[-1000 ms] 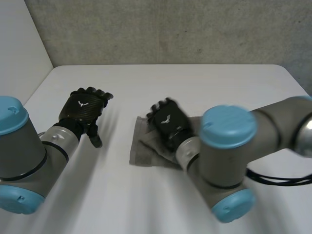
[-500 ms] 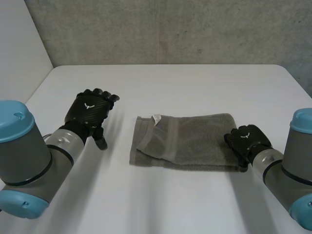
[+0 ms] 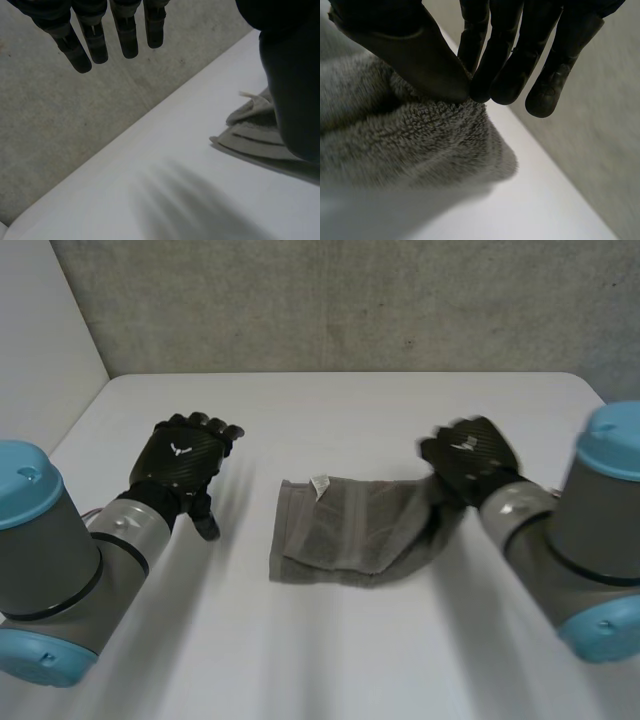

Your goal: Fold the towel.

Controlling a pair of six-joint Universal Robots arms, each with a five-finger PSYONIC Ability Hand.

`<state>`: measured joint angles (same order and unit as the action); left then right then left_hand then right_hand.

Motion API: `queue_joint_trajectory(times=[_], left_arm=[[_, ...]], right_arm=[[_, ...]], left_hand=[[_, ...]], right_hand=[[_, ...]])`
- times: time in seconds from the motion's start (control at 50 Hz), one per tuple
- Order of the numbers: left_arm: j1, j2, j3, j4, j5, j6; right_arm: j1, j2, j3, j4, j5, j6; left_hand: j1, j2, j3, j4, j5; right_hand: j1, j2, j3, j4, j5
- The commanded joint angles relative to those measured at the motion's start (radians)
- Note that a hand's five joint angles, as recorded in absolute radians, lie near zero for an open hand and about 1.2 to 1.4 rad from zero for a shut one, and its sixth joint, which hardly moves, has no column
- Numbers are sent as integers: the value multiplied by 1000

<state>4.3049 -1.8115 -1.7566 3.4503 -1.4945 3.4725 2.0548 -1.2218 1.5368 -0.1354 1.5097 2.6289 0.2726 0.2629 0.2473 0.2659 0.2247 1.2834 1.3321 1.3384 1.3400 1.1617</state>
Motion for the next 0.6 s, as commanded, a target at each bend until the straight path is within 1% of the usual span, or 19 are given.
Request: queue_joint_trajectory(times=[0.02,0.04,0.08,0.1,0.14,0.22,0.24,0.26,0.28,0.3,0.32,0.36,0.38,0.42,0.48,0.52,0.56,0.58,0.6], left_arm=[[3,35,12,0,-4,-36],[7,44,14,0,-4,-53],[10,52,16,0,-4,-69],[12,57,17,0,-6,-82],[12,61,20,0,-6,-93],[12,63,25,0,-7,-108],[12,63,25,0,-7,-108],[9,63,25,0,-9,-110],[6,63,26,0,-9,-111],[6,63,26,0,-9,-112],[1,61,28,1,-9,-116],[-1,60,34,0,-9,-124],[-2,58,45,0,-9,-139],[-4,51,57,0,-10,-159],[-17,32,84,-5,-10,-214],[-31,9,101,-10,-10,-239],[-78,-46,150,-22,-10,-279],[-79,-46,151,-22,-10,-279],[-100,-75,170,-34,-13,-292]], right_arm=[[275,172,-268,34,-19,19],[275,173,-268,34,-19,19],[341,289,-377,115,-48,16],[341,289,-377,115,-48,16],[372,391,-469,205,-59,11],[378,441,-513,270,-40,10],[380,435,-512,281,-31,20],[380,435,-512,281,-31,20],[370,429,-498,275,-14,25],[363,415,-485,264,6,31],[363,415,-485,264,6,31],[347,337,-430,234,38,65],[347,337,-429,234,38,65],[323,248,-362,209,43,127],[303,216,-331,197,41,166],[260,170,-288,189,38,236],[239,159,-274,191,35,261],[222,159,-265,194,35,279],[222,159,-265,194,35,280]], left_hand=[[-86,-76,-60,-79,-212],[-86,-76,-60,-79,-212],[-86,-76,-60,-79,-212],[-86,-76,-60,-79,-212],[-86,-76,-60,-79,-212],[-83,-73,-57,-76,-209],[-83,-73,-57,-76,-209],[-83,-73,-57,-76,-209],[-83,-73,-57,-76,-209],[-83,-73,-57,-76,-209],[-83,-73,-57,-76,-209],[-83,-73,-57,-76,-209],[-80,-70,-54,-73,-206],[-77,-67,-51,-70,-203],[-71,-61,-46,-64,-197],[-62,-52,-37,-55,-189],[-47,-38,-22,-41,-174],[-47,-38,-22,-41,-174],[-44,-35,-19,-38,-171]], right_hand=[[113,64,58,56,60],[113,64,58,56,60],[113,64,58,56,60],[113,64,58,56,60],[113,64,58,56,60],[113,64,58,56,60],[-235,-284,-290,-292,-288],[-238,-287,-293,-295,-291],[-561,-610,-616,-618,-614],[-736,-784,-791,-792,-789],[-737,-786,-792,-794,-790],[-1088,-1137,-1143,-1145,-1141],[-1090,-1139,-1145,-1146,-1143],[-1109,-1158,-1164,-1166,-1162],[-1109,-1158,-1164,-1166,-1162],[-1109,-1158,-1164,-1166,-1162],[-1109,-1158,-1164,-1166,-1162],[-1109,-1158,-1164,-1166,-1162],[-1109,-1158,-1164,-1166,-1162]])
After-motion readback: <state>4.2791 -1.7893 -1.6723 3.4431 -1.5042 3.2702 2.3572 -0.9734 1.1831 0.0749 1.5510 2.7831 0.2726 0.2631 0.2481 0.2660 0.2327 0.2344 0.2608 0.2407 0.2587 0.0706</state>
